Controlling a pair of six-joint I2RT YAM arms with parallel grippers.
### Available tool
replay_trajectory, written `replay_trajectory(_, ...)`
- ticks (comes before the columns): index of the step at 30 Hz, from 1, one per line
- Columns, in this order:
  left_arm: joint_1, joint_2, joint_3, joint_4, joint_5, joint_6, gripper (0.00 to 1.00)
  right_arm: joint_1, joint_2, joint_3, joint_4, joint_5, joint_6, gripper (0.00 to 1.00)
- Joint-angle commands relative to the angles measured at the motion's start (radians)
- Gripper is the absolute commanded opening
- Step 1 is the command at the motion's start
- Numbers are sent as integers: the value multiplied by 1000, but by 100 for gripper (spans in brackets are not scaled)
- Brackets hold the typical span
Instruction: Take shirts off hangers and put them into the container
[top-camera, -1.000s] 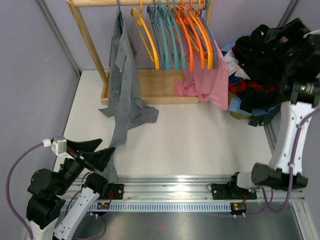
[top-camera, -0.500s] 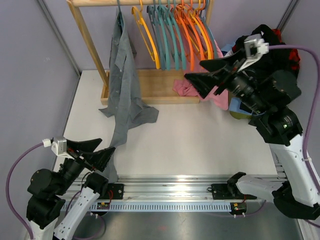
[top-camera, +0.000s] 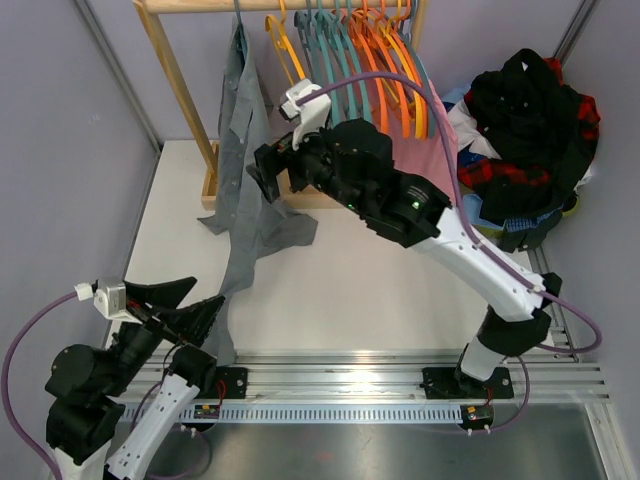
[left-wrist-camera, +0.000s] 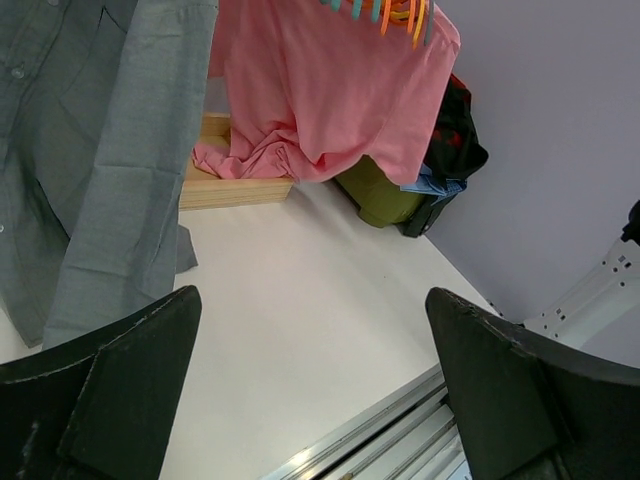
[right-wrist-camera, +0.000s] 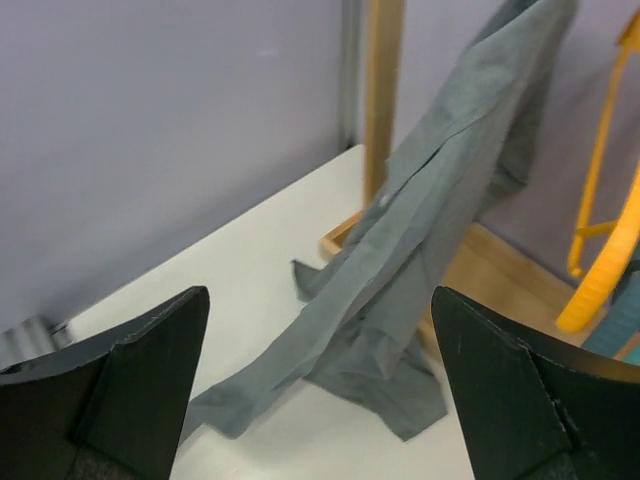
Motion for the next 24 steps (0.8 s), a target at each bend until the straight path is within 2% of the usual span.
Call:
replay_trajectory(1, -1, -18, 25, -7, -12, 18, 99, 24, 94, 143, 41, 353, -74, 100)
replay_trajectory(2, -1, -21, 25, -7, -13, 15, 99, 25, 122, 198, 49, 428, -86, 99)
replay_trajectory(5, -1, -33, 25, -18, -18, 7, 99, 24, 231, 324, 62, 523, -106, 99)
replay_trajectory(7, -1, -33, 31, -30, -22, 6, 99, 25, 317, 435, 37, 541, -120, 99)
replay_trajectory(10, -1, -67, 38, -45, -26, 4, 99, 21, 406, 511, 31, 541, -135, 99)
replay_trajectory(19, -1, -98, 61, -82, -35, -10, 99, -42, 444, 465, 62, 447, -33, 99)
replay_trajectory(24, -1, -110, 74, -102, -42, -11, 99, -102, 458, 406, 107, 286, 24, 97)
